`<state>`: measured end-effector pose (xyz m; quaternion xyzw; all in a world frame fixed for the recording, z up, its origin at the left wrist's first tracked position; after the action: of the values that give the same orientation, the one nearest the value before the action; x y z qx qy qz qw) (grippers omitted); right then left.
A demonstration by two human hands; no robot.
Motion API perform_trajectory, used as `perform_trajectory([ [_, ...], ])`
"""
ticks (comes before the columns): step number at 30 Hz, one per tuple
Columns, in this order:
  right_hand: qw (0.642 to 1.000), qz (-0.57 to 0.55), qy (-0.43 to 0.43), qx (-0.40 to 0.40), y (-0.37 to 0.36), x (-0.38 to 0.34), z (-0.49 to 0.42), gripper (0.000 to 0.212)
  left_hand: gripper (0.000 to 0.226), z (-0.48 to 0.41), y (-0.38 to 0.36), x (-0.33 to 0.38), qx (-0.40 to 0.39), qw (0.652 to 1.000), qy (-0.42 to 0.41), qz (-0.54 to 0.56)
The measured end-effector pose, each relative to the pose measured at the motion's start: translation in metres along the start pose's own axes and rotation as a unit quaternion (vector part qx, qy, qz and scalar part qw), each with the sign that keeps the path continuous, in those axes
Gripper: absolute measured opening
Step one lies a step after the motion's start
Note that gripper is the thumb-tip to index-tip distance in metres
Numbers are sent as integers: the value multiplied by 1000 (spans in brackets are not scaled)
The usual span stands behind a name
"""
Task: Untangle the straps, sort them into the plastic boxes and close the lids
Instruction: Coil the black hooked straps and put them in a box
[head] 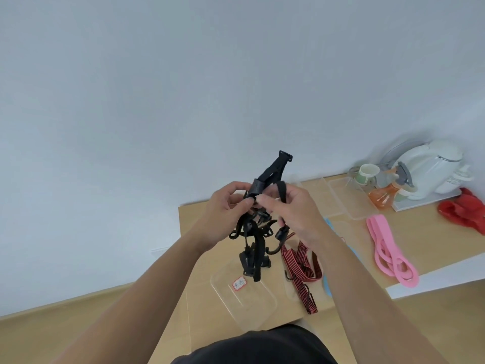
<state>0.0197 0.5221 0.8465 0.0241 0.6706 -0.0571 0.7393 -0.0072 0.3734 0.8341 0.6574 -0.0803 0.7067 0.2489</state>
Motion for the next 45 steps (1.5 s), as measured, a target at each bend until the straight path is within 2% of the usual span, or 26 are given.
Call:
perform_trajectory([
  [4,989,147,-2,-20,-20,3,1,31,15,-1,18,4,85,995,37,43],
  [7,987,144,6,-70,-43,7,3,21,13,1,27,11,111,991,46,64],
  [9,986,155,23,-63,-47,5,1,16,13,3,30,18,119,991,38,49],
  [12,987,154,25,-41,-45,2,-1,10,16,6,43,26,169,983,18,-67],
  [15,992,119,19,-27,-41,-3,0,15,19,9,55,33,210,952,-19,-222],
  [19,993,109,37,-21,-31,-10,0,11,25,9,59,41,214,913,-85,-336],
  [20,994,106,39,-17,-28,-11,1,13,26,9,60,41,208,913,-87,-341],
  [22,993,110,33,-28,-26,-10,2,16,25,7,64,37,188,931,-56,-308],
  [26,982,159,-5,-98,-38,7,9,14,29,8,77,29,188,970,18,-153],
  [30,948,260,-40,-177,-54,34,14,9,33,10,93,37,218,975,30,-13],
  [33,919,331,-64,-204,-60,58,15,12,37,11,105,52,223,975,21,13],
  [37,920,328,-106,-185,-53,88,15,18,42,14,117,79,224,974,-11,20],
  [40,914,337,-116,-193,-52,102,16,32,41,16,117,99,207,977,-38,21],
  [45,878,405,-165,-194,-44,97,9,68,35,21,111,126,172,983,-55,17],
])
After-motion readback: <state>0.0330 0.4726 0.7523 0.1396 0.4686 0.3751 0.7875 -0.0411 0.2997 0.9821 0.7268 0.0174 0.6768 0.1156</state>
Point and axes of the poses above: each hand's wrist, its own z-axis away from the middle knuckle, its own y-axis out of the back of the hand, x = y × z, the point moved 10 cm from there along -z, towards the middle knuckle, and after that the axes turned 10 degrees about -z, right-handed, at the moved point
